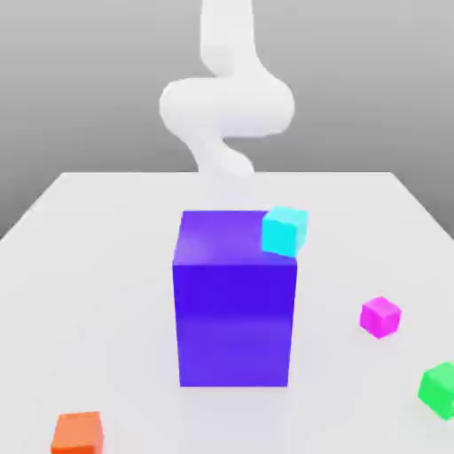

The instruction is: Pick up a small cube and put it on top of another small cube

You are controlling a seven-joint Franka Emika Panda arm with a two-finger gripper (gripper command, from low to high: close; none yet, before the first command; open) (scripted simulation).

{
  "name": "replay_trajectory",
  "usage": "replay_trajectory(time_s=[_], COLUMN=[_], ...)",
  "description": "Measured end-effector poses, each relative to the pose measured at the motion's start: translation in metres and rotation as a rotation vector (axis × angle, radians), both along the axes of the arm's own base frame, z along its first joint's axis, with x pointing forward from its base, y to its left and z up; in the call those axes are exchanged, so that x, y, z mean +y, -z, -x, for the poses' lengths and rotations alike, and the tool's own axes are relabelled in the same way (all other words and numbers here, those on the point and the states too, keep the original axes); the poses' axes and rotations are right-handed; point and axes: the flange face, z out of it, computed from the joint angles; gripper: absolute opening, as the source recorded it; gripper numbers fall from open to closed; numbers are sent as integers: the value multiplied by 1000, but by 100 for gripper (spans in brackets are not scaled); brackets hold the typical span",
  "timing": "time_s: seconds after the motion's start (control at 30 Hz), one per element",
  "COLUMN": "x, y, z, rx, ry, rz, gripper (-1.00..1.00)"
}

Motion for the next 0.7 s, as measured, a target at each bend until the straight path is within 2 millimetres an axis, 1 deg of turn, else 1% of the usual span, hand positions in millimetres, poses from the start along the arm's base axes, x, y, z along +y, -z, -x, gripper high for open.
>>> replay_trajectory(time_s=[0.07, 0.17, 0.23, 0.33, 0.4, 0.5, 0.6, 0.7], x=[25, 65, 91, 131, 156, 189, 216, 235], y=[38, 95, 133, 191, 229, 285, 340, 391], z=[-18, -35, -39, -36, -28, -8, 21, 56], rx=[51, 118, 158, 212, 245, 290, 330, 366], ry=[-135, -331, -463, -665, -801, -1008, -1217, -1428], rz=[59, 144, 200, 284, 340, 423, 506, 589], gripper=[0, 0, 0, 0, 0, 0, 0, 0])
